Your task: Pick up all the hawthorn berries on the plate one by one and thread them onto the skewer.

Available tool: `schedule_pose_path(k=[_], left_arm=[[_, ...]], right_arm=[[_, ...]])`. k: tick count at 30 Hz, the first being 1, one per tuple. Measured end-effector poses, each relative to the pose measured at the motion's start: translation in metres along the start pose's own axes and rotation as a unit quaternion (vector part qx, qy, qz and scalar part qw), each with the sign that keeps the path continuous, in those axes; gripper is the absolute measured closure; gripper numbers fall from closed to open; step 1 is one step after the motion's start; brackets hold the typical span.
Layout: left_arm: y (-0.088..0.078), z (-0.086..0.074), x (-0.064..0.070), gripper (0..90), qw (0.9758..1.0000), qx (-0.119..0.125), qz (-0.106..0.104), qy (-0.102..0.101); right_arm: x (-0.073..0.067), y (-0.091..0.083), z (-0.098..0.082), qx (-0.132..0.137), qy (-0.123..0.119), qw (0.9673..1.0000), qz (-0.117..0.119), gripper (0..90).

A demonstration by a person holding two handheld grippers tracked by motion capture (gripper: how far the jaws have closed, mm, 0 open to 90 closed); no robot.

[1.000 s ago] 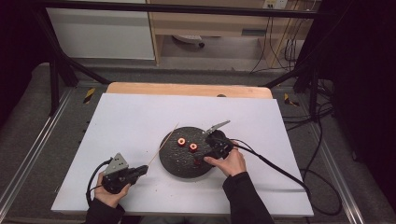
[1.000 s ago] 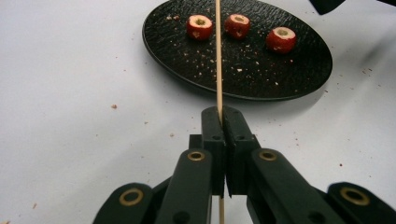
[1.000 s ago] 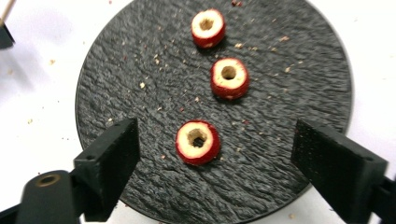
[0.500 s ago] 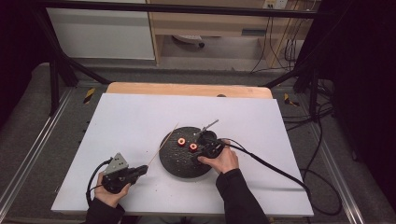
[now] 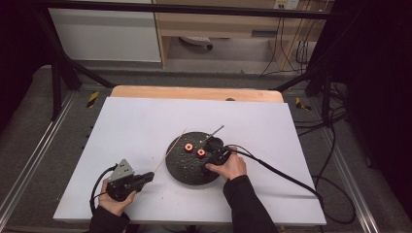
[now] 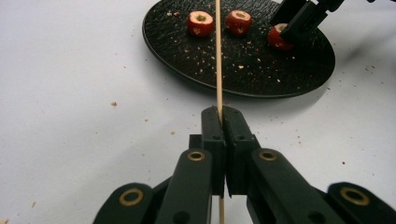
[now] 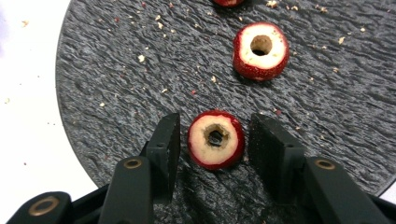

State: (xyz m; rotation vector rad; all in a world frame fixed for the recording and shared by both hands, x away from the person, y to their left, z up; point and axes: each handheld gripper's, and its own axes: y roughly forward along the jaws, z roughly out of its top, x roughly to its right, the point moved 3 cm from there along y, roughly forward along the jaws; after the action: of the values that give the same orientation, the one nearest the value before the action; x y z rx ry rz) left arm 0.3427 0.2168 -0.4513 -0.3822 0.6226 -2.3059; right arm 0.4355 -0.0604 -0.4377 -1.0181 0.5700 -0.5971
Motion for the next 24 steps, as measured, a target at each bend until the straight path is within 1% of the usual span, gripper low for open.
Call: schedule_pose_path(k=[6, 9, 15, 16, 17, 19, 22, 24], left_arm=[[0.000, 0.000, 0.000, 88.0, 1.0000, -0.002, -0.001, 0.002], [0.000, 0.000, 0.000, 88.0, 1.0000, -0.002, 0.000, 0.002], [0.001, 0.000, 0.001, 88.0, 1.0000, -0.002, 0.000, 0.002], [0.001, 0.000, 0.001, 88.0, 1.0000, -0.002, -0.001, 0.002], [0.001, 0.000, 0.001, 88.0, 1.0000, -0.002, 0.000, 0.002], [0.001, 0.000, 0.001, 88.0, 1.0000, -0.001, 0.000, 0.001], [0.001, 0.000, 0.002, 88.0, 1.0000, 0.000, 0.000, 0.000], [0.001, 0.000, 0.002, 88.0, 1.0000, 0.001, 0.000, 0.000]], right_arm=[[0.001, 0.002, 0.001, -0.003, 0.007, 1.0000, 0.002, 59.2], [0.002, 0.003, 0.001, -0.007, 0.006, 1.0000, 0.004, 59.5], [0.003, 0.002, 0.002, -0.011, 0.015, 0.9998, 0.007, 60.2], [0.003, 0.001, 0.002, -0.009, 0.013, 0.9999, 0.007, 60.2], [0.003, -0.001, 0.002, -0.009, 0.018, 0.9998, 0.008, 60.3], [0.003, -0.004, 0.003, 0.000, 0.018, 0.9998, 0.010, 60.3], [0.002, -0.011, 0.004, 0.015, 0.027, 0.9994, 0.017, 60.4], [0.002, -0.015, 0.005, 0.027, 0.030, 0.9990, 0.017, 60.4]])
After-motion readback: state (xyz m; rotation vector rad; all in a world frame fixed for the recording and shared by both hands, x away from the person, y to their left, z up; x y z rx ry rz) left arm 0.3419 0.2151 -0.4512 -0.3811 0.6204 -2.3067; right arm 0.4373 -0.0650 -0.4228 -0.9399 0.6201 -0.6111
